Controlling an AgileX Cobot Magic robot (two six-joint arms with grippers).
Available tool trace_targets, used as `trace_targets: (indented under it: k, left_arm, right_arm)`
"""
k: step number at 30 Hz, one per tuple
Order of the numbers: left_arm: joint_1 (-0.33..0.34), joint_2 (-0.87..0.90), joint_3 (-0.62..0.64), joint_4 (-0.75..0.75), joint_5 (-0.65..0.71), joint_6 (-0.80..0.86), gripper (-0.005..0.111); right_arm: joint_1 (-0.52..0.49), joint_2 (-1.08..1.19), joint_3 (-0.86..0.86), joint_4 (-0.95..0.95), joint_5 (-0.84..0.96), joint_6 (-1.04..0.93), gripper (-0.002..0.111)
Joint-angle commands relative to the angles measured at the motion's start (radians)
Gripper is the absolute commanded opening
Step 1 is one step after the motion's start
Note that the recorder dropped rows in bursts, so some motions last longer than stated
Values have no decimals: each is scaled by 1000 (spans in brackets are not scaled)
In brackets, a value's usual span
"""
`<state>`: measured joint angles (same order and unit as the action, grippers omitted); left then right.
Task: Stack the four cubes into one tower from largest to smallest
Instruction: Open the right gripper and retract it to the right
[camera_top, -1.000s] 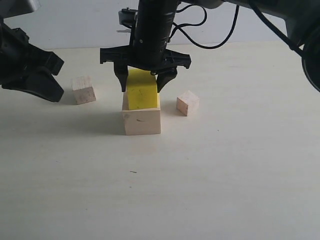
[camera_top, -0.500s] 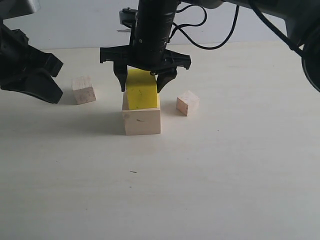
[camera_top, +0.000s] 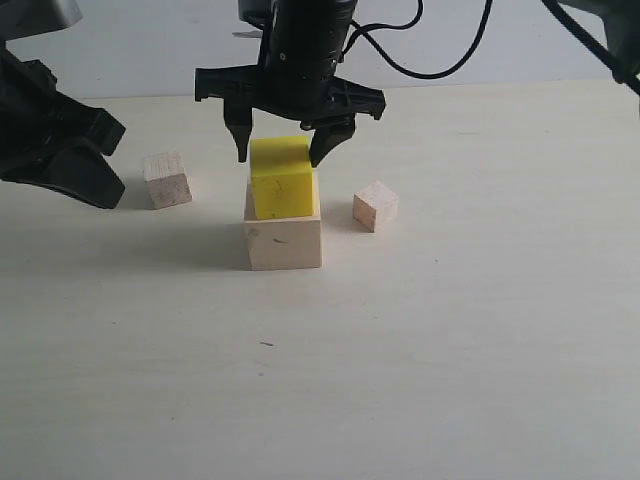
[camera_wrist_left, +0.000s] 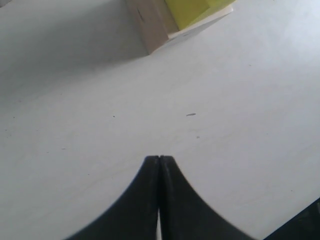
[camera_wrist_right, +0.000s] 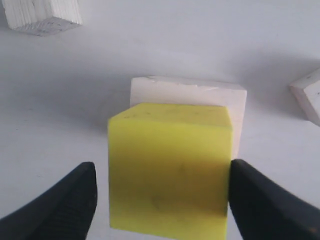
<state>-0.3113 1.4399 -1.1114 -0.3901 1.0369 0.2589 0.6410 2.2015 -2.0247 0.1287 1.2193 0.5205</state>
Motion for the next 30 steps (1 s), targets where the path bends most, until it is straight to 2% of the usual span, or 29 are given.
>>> trace_targets:
  k: [1, 7, 9, 12, 17, 20, 25, 27, 30]
  left_arm:
    - [-5, -9, 4, 3, 3, -2, 0]
    - [-5, -9, 4, 1, -8, -2, 0]
    - [-5, -9, 4, -1, -18, -2, 0]
    - [-5, -9, 4, -1, -47, -5, 0]
    - [-5, -9, 4, 26, -96, -5, 0]
    - [-5, -9, 4, 90, -137, -39, 0]
    - [-5, -9, 4, 274, -188, -139, 0]
    - [-5, -9, 4, 295, -231, -139, 0]
    - [-5, 0, 2, 308, -268, -141, 0]
  right_arm:
    - [-1, -40, -6, -32, -2, 3, 69]
    - [-1, -133, -6, -129, 2, 3, 67]
    - [-1, -186, -6, -182, 2, -25, 52]
    - [-1, -277, -6, -225, 2, -294, 0]
    - [-1, -413, 65, -386, -16, -352, 0]
    - [-10, -565, 300, -369, -197, -308, 0]
    - [-10, -848, 828, -376, -536, -188, 0]
    - [-10, -943, 993, -337, -580, -169, 0]
    - [-10, -1012, 1120, -261, -578, -173, 0]
